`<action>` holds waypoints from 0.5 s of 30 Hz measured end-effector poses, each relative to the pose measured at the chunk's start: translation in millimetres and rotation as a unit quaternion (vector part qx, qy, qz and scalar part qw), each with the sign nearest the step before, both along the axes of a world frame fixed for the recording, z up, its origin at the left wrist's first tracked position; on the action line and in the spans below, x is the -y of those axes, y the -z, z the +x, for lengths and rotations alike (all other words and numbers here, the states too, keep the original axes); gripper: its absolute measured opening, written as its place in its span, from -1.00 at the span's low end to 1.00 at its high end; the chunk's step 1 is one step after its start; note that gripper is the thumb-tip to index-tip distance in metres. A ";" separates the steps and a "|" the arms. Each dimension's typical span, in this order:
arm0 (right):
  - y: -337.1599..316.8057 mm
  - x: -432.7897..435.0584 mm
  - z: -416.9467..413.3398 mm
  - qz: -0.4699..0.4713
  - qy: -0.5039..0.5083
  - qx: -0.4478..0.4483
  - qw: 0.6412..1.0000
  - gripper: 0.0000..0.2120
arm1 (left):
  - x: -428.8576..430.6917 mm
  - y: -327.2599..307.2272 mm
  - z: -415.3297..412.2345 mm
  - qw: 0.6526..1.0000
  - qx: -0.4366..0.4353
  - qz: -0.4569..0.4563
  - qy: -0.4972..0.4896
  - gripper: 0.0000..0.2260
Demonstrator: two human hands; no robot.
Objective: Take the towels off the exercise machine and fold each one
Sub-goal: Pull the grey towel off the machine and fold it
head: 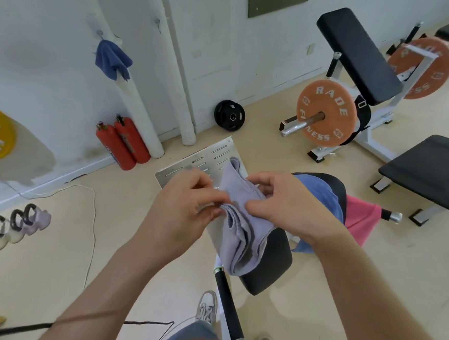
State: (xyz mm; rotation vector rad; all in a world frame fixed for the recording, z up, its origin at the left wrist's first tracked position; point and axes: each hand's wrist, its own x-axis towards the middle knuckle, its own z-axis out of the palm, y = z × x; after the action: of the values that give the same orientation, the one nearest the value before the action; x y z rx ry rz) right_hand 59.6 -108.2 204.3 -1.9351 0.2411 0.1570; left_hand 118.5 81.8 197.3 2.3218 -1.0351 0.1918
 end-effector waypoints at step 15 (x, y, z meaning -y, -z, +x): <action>-22.9 6.0 3.0 -0.010 -0.068 0.023 0.997 -0.87 | 14.0 -14.2 1.0 0.979 0.122 0.154 0.054 -0.84</action>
State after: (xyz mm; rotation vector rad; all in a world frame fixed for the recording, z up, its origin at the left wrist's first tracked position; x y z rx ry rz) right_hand 62.6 -114.2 227.2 -1.9737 0.0796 0.2001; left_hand 119.5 67.8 211.5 2.5534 -1.3938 0.2986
